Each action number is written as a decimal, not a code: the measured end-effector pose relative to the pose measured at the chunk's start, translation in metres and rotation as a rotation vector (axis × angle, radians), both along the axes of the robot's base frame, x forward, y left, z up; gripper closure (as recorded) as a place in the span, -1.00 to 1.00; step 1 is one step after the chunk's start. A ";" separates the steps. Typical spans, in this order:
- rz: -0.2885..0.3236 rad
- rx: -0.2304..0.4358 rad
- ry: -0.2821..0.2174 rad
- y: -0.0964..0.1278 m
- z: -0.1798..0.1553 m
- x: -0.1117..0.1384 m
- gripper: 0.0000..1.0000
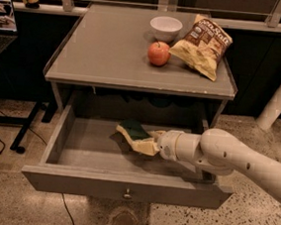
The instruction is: Place sponge into top drawer
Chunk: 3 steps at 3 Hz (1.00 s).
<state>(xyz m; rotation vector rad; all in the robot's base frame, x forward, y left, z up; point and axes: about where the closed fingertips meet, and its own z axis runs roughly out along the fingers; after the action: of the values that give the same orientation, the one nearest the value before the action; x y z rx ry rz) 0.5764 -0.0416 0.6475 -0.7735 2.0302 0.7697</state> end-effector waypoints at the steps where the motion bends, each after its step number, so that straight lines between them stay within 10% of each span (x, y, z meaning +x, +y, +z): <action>1: 0.000 0.000 0.000 0.000 0.000 0.000 0.61; 3: 0.000 0.000 0.000 0.000 0.000 0.000 -0.31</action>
Offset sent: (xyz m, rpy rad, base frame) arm 0.0000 0.0001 -0.0003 0.0003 0.0003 0.0000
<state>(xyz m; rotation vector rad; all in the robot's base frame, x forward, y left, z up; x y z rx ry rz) 0.5764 -0.0415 0.6473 -0.7734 2.0303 0.7702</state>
